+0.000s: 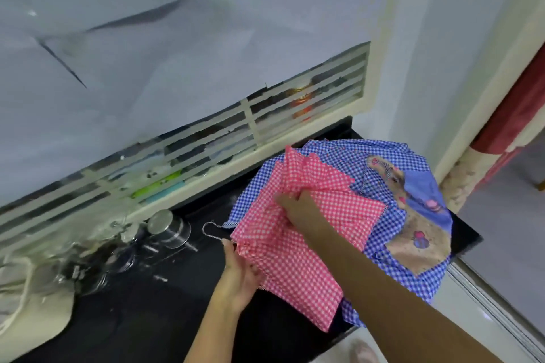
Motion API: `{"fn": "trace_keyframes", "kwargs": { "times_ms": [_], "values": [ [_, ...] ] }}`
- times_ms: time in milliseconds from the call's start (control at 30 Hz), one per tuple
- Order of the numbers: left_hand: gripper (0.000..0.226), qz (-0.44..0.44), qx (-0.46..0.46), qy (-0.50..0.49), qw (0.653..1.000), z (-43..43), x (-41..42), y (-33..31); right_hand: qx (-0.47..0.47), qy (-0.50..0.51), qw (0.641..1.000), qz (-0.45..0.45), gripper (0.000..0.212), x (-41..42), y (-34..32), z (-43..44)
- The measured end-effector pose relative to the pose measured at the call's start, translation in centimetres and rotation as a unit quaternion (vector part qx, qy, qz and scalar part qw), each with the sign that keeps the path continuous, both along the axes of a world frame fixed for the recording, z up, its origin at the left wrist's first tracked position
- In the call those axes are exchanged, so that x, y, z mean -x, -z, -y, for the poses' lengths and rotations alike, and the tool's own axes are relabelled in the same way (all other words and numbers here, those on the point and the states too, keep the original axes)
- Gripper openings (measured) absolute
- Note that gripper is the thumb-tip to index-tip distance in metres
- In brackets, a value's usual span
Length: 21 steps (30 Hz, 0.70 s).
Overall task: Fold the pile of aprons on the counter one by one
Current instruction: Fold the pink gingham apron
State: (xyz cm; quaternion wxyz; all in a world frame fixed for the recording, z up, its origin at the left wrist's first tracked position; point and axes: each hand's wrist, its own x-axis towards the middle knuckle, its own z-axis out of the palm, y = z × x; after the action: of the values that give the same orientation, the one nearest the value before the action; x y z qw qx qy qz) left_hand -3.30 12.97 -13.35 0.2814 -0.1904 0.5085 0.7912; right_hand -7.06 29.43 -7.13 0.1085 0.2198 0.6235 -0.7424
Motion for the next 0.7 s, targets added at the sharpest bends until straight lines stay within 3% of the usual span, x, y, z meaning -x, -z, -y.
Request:
{"fn": "trace_keyframes", "kwargs": {
  "times_ms": [33, 133, 200, 267, 367, 500, 600, 700],
  "values": [
    [0.093, 0.015, -0.003, -0.031, 0.999, 0.3, -0.2, 0.3, -0.015, -0.058, 0.998, 0.014, 0.088, 0.4, 0.3, 0.8],
    [0.079, 0.062, 0.017, -0.084, 0.994, 0.3, -0.2, 0.7, -0.094, -0.208, 0.972, 0.047, 0.075, 0.1, 1.1, 2.4],
    [0.057, 0.081, 0.084, -0.074, 0.99, -0.1, 0.0, 1.1, -0.193, -0.278, 0.941, 0.009, 0.064, -0.5, 2.2, 2.1],
    [0.039, 0.096, 0.137, -0.076, 0.983, -0.6, 0.5, 1.3, -0.281, -0.307, 0.906, -0.073, 0.05, -0.9, 3.1, 1.1],
    [0.03, 0.123, 0.166, -0.108, 0.972, -1.2, 1.2, 0.9, -0.375, -0.283, 0.869, -0.158, 0.041, -0.6, 4.3, -1.1],
    [0.027, 0.11, 0.157, -0.132, 0.973, -1.7, 0.6, 0.2, -0.467, -0.222, 0.841, -0.159, 0.072, 1.6, 4.0, -5.5],
    [0.045, 0.073, 0.11, -0.13, 0.983, -1.9, -0.5, 0.3, -0.488, -0.296, 0.813, -0.116, 0.107, 4.1, 3.9, -7.6],
    [0.048, 0.055, 0.134, -0.081, 0.986, -2.1, -0.7, 0.1, -0.449, -0.378, 0.798, -0.135, 0.107, 5.0, 4.0, -8.3]
  ]
}}
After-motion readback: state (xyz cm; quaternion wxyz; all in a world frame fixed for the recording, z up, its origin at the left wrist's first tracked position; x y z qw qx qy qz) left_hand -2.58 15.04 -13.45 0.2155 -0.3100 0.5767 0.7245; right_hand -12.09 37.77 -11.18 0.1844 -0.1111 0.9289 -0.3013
